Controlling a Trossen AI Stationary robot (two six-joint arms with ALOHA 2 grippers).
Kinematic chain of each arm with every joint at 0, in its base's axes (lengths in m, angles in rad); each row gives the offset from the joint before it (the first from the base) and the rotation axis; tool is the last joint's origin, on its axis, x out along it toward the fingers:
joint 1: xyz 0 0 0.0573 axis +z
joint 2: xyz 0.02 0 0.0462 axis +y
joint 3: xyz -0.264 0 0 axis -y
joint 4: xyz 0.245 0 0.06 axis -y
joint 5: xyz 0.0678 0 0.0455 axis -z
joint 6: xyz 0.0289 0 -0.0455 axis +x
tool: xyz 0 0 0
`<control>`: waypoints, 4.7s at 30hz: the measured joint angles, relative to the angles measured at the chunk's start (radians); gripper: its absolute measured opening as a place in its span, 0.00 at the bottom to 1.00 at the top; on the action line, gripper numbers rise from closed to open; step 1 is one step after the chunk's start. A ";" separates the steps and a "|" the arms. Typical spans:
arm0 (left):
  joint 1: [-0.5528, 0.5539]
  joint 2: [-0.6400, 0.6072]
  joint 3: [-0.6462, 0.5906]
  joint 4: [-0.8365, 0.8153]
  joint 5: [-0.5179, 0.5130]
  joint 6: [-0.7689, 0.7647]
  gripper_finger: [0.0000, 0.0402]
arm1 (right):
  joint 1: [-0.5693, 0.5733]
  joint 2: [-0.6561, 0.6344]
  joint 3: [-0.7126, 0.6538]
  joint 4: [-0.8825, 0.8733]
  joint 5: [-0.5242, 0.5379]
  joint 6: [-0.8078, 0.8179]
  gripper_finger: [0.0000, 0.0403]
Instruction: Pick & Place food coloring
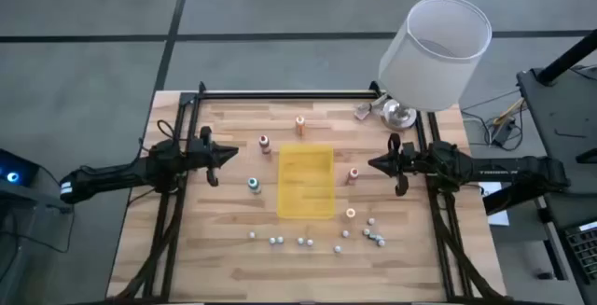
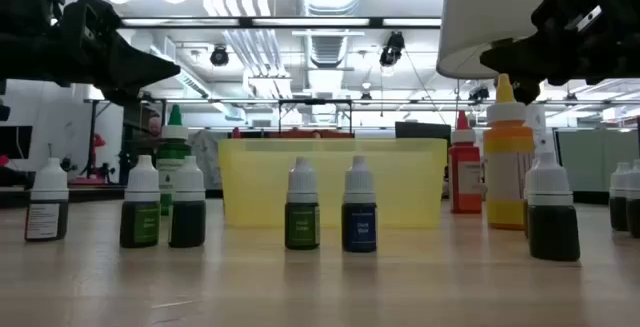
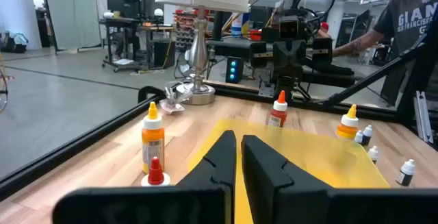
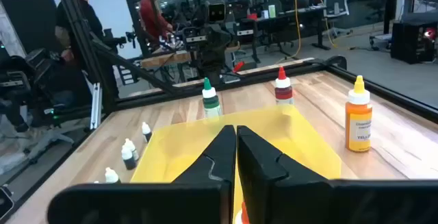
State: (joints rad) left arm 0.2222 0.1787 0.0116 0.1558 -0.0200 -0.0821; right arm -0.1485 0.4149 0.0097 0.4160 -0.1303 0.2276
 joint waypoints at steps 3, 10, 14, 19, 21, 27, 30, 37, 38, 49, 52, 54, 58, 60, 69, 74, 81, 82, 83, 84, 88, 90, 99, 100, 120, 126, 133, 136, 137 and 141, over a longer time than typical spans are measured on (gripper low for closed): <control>0.000 0.000 0.000 0.000 0.000 0.000 0.00 | 0.000 0.000 0.000 0.000 0.000 0.000 0.02; 0.000 0.000 0.000 0.000 0.000 0.000 0.00 | 0.000 0.000 0.000 0.000 0.000 0.000 0.02; 0.000 0.000 0.000 0.000 0.000 0.000 0.00 | 0.000 0.000 0.000 0.000 0.000 0.000 0.02; 0.000 0.000 0.000 0.000 0.000 0.000 0.00 | 0.000 0.000 0.000 0.000 0.000 0.000 0.02; 0.000 0.000 0.000 0.000 0.000 0.000 0.00 | 0.000 0.000 0.000 0.000 0.000 0.000 0.02; 0.000 0.000 0.000 0.000 0.000 0.000 0.00 | 0.000 0.000 0.000 0.000 0.000 0.000 0.02; 0.000 0.000 0.000 0.000 0.000 0.000 0.00 | 0.000 0.000 0.000 0.000 0.000 0.000 0.02; 0.000 0.000 0.000 0.000 0.000 0.000 0.00 | 0.000 0.000 0.000 0.000 0.000 0.000 0.02; 0.000 0.000 0.000 0.000 0.000 0.000 0.00 | 0.000 0.000 0.000 0.000 0.000 0.000 0.02; 0.000 0.000 0.000 0.000 0.000 0.000 0.00 | 0.000 0.000 0.000 0.000 0.000 0.000 0.02; 0.000 0.000 0.000 0.000 0.000 0.000 0.00 | 0.000 0.000 0.000 0.000 0.000 0.000 0.02; 0.000 0.000 0.000 0.000 0.000 0.000 0.00 | 0.000 0.000 0.000 0.000 0.000 0.000 0.02; 0.000 0.000 0.000 0.000 0.000 0.000 0.00 | 0.000 0.000 0.000 0.000 0.000 0.000 0.02; 0.000 0.000 0.000 0.000 0.000 0.000 0.00 | 0.000 0.000 0.000 0.000 0.000 0.000 0.02; 0.000 0.000 0.000 0.000 0.000 0.000 0.00 | 0.000 0.000 0.000 0.000 0.000 0.000 0.02; 0.000 0.000 0.000 0.000 0.000 0.000 0.00 | 0.000 0.000 0.000 0.000 0.000 0.000 0.02; 0.000 0.000 0.000 0.000 -0.028 0.341 0.00 | 0.000 0.000 0.000 0.009 0.000 -0.001 0.02; 0.000 0.000 0.000 0.000 -0.028 0.402 0.00 | 0.000 0.000 0.000 0.015 0.000 0.001 0.02; 0.000 0.000 0.000 0.000 -0.028 0.454 0.00 | 0.000 0.000 0.000 0.021 0.000 0.001 0.02; 0.000 0.000 0.000 0.000 -0.029 0.502 0.00 | 0.000 0.000 0.000 0.024 0.000 0.001 0.02; 0.000 0.000 0.000 0.000 -0.030 0.581 0.00 | 0.000 0.000 0.000 0.034 0.000 0.001 0.02; 0.000 0.000 0.000 0.000 -0.031 0.555 0.00 | 0.000 0.000 0.000 0.035 0.000 0.001 0.02; 0.000 0.000 0.000 0.017 0.033 -0.049 0.00 | 0.000 0.000 0.000 0.038 0.000 0.063 0.02; 0.000 0.000 0.000 0.025 0.045 -0.117 0.00 | 0.000 0.000 0.000 0.038 0.000 0.062 0.02; 0.000 0.002 0.000 0.098 0.061 -0.471 0.00 | 0.000 0.000 0.000 0.059 0.000 0.137 0.02; 0.000 0.006 0.000 0.069 0.061 -0.451 0.00 | 0.000 0.000 0.000 0.066 0.000 0.139 0.02; 0.000 0.007 0.000 -0.039 0.063 -0.408 0.00 | 0.000 0.000 0.000 0.075 0.000 0.136 0.02; 0.000 0.007 0.000 -0.079 0.063 -0.409 0.00 | 0.000 0.000 0.000 0.116 0.001 0.136 0.02; 0.000 0.007 0.000 -0.086 0.063 -0.409 0.00 | 0.000 0.000 0.000 0.135 0.002 0.140 0.02; 0.000 0.007 0.000 -0.092 0.063 -0.410 0.00 | 0.000 0.000 0.000 0.217 0.025 0.170 0.02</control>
State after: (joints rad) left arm 0.2218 0.1860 0.0116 0.0635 0.0433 -0.4919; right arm -0.1486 0.4152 0.0093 0.6334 -0.1057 0.3972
